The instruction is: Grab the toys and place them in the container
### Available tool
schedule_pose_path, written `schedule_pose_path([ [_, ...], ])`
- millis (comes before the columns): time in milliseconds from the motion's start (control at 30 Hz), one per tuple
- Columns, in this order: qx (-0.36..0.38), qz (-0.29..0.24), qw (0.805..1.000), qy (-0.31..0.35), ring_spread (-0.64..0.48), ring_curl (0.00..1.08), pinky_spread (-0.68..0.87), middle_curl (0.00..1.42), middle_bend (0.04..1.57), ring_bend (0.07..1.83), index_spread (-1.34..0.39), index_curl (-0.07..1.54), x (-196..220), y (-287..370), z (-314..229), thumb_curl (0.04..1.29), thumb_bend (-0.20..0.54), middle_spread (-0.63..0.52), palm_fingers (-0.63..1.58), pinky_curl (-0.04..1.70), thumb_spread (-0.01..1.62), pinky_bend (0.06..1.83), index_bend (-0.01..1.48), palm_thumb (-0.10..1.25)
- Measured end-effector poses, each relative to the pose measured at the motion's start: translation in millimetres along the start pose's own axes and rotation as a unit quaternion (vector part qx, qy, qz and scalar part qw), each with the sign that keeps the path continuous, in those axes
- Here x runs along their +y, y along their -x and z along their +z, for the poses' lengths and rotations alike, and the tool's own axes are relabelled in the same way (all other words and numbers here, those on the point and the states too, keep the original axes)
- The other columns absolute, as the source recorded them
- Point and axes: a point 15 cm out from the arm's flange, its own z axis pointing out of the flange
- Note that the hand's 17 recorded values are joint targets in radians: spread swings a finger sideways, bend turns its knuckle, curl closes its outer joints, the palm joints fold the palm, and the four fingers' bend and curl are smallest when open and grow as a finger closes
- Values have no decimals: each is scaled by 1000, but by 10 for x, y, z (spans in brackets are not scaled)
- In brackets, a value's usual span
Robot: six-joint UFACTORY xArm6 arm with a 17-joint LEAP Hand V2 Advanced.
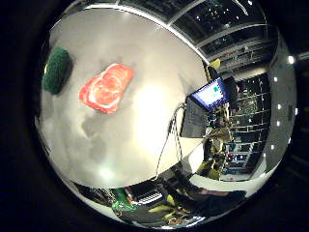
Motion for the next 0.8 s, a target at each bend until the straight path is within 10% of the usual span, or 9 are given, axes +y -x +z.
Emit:
schedule_pose_path([
  [633,-49,15,990,130,123,233,371,330,205,310,-387,263,-51,-286,1150,293,-28,26,108,300,1047,438,158,509],
  [800,-43,13,988,146,34,241,347,337,262,401,-377,275,75,-381,1255,295,-25,-27,416,285,1040,466,184,510],
])
